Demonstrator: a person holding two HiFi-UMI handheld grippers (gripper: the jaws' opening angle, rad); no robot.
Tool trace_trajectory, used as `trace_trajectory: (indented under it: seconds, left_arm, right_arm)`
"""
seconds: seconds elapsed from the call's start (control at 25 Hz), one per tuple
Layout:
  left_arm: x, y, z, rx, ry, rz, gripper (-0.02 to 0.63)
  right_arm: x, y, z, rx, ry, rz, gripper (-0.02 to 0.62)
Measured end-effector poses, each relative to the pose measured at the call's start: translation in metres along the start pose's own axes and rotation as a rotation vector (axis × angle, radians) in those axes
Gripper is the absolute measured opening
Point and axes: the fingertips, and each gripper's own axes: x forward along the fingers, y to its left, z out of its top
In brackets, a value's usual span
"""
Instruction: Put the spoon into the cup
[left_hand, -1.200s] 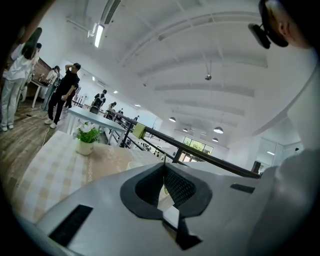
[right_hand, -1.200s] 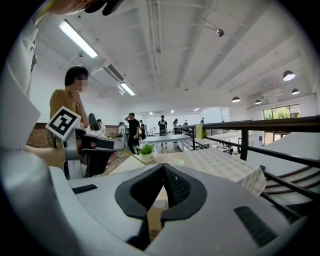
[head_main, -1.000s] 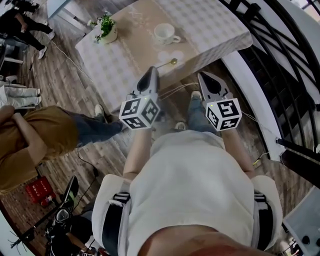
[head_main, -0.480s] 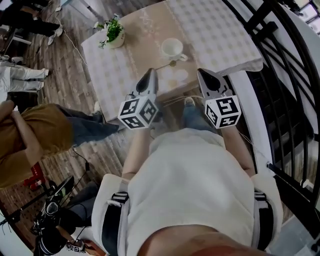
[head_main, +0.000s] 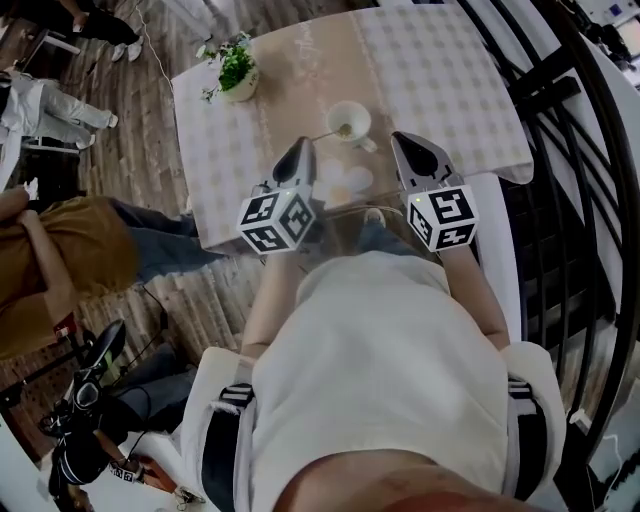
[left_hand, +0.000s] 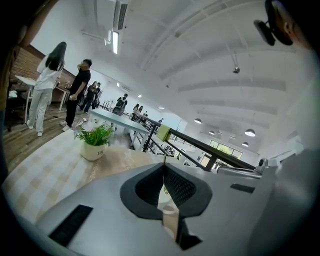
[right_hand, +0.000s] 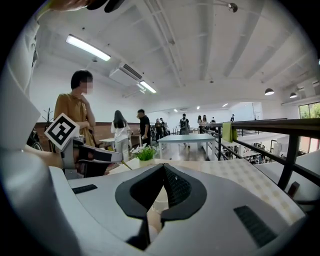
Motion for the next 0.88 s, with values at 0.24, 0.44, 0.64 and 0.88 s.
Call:
trace_trajectory:
  seconds: [0.24,0.44,0.64,0.88]
  left_arm:
    - [0.02,0.021,-0.007,-0.061,0.048,0.066,0.005]
    - [0.041,0.027,-0.017,-0.068,0.075,0.095,0.005]
    - [0.053,0.03,-0.028,-0.081,0.106,0.123,0.005]
    - [0.07,0.033,-0.047,-0.096,0.151,0.153,0.005]
  right_arm:
    - [0.033,-0.008,0.001,0.0,0.071,0.061,0.0]
    - [0.052,-0.023,-0.005,0.002,0.085,0.092,0.0]
    - [0.066,-0.029,-0.013,0.012,0.112,0.125,0.0]
    - [0.079,-0.041,-0.023,0.026,0.144,0.159,0.0]
